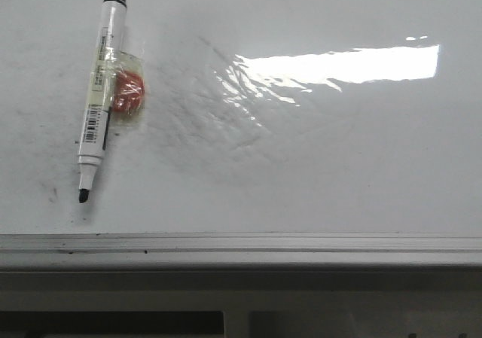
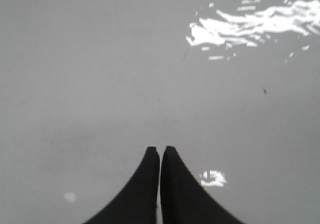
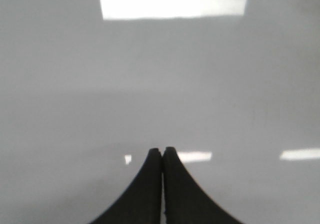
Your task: Write number 8 on whiteboard
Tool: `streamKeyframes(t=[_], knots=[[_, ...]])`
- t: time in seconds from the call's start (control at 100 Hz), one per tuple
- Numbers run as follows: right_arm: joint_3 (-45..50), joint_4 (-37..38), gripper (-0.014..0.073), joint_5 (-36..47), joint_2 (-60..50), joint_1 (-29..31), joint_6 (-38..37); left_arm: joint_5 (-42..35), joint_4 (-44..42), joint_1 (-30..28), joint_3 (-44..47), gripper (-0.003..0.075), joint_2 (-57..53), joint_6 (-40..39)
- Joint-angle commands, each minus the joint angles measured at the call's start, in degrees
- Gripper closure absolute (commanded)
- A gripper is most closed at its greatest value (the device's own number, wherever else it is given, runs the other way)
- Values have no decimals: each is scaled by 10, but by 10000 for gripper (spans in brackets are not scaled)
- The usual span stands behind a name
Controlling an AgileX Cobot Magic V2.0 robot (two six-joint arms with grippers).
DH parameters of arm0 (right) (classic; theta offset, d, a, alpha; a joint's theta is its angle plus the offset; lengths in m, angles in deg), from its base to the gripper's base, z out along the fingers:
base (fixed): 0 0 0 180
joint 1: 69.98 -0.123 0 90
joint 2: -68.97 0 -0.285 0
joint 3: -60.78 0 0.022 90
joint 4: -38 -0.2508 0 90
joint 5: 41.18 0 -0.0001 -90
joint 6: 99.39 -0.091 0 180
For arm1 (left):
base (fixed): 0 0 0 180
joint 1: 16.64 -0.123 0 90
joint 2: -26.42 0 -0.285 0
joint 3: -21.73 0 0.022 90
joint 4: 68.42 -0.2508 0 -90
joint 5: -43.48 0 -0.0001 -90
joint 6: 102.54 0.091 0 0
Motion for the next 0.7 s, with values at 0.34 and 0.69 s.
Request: streamKeyframes(t=[0.34,0.69], knots=[[7,0,664,229,-12,3,-2,-191,-3,0,23,741,-15,-2],[-65,-6,664,56,2,0,-17,-160,-1,0,-23,741,-4,-8]])
